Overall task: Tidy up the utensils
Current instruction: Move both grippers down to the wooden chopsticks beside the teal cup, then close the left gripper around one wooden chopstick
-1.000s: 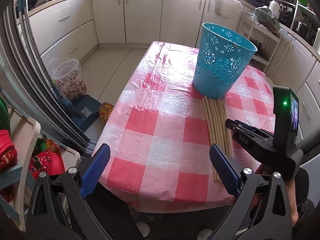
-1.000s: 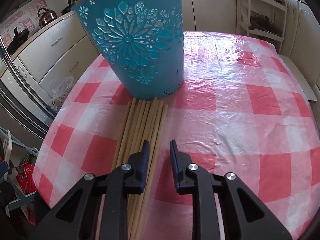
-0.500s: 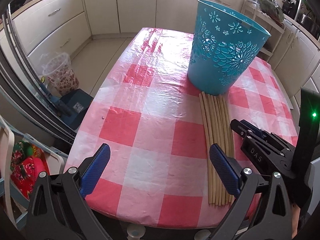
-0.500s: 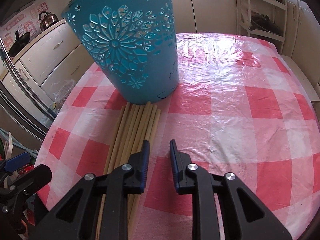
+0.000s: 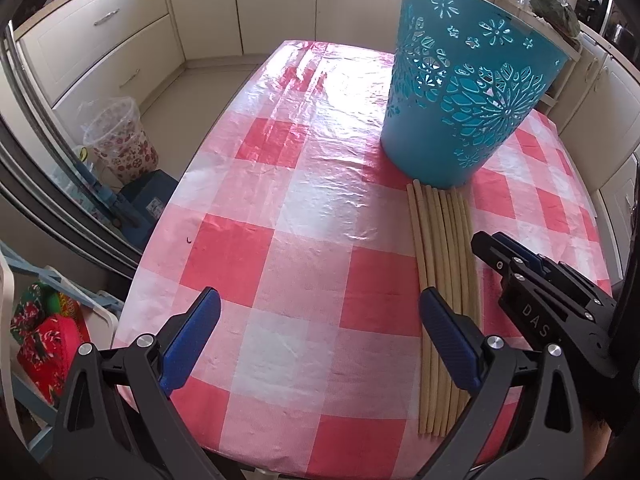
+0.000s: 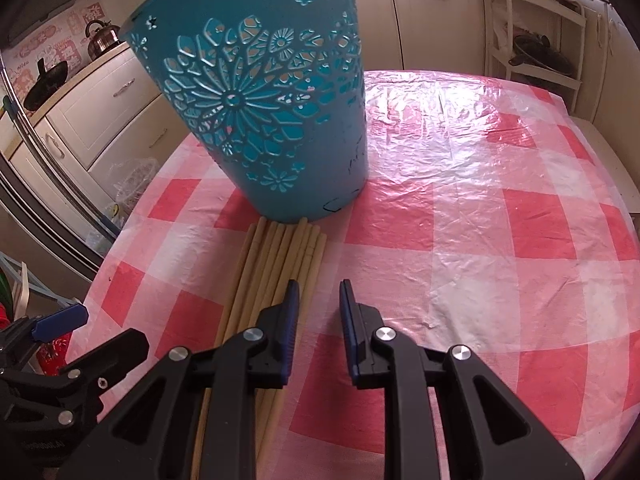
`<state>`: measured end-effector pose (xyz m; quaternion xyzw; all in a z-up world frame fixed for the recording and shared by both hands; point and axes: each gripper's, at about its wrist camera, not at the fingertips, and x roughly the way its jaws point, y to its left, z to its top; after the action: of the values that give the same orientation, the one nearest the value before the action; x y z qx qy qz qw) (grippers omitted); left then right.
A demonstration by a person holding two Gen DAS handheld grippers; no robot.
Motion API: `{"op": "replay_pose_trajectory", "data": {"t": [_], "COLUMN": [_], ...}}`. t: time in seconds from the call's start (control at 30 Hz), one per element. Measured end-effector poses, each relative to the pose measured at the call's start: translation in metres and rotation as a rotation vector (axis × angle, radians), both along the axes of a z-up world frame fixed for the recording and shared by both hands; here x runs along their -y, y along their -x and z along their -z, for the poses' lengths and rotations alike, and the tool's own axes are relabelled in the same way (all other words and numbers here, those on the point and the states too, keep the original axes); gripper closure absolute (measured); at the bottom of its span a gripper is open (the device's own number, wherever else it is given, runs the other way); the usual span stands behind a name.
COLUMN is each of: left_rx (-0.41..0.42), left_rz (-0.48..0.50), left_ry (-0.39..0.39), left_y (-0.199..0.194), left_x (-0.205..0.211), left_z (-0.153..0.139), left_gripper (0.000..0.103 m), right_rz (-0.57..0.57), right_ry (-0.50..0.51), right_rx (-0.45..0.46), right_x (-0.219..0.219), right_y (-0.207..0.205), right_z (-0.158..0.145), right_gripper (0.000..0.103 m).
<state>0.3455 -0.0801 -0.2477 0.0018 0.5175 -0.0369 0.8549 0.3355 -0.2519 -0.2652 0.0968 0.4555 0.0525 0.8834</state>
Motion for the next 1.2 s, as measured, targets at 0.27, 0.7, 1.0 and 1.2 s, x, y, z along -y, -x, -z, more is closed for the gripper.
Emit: {"op": "replay_pose_trajectory", "data": {"t": [0.27,0.7,1.0,1.2], "left_rx": [-0.010,-0.038,-0.036,-0.035], "left_rz": [0.000,0.024,0.011,0.128], "left_ry": [-0.001,-0.047,-0.114,-0.045], "left_y": [-0.008,-0.044,-0.057,-0.060], "left_x": [0.004,0.036,0.049,0.062], "left_z": [0.006,0.029,0.036,0.026], "left_gripper": [0.008,0.008,0.012,0.092], "right_rz": [-0.030,-0.137,-0.118,-0.132], "right_ry": [0.112,0.145,0.059,0.051], "right_rx": [0.015,-0.032,0.002,0.014], "right_x": [-0.009,0.035,0.043,0.044], "right_y": [-0.003,0.016,0.020,0.022], "right_z": [0.002,0.001,0.002,0.002], "right_gripper": [0.085,0.093,0.093,0.093]}}
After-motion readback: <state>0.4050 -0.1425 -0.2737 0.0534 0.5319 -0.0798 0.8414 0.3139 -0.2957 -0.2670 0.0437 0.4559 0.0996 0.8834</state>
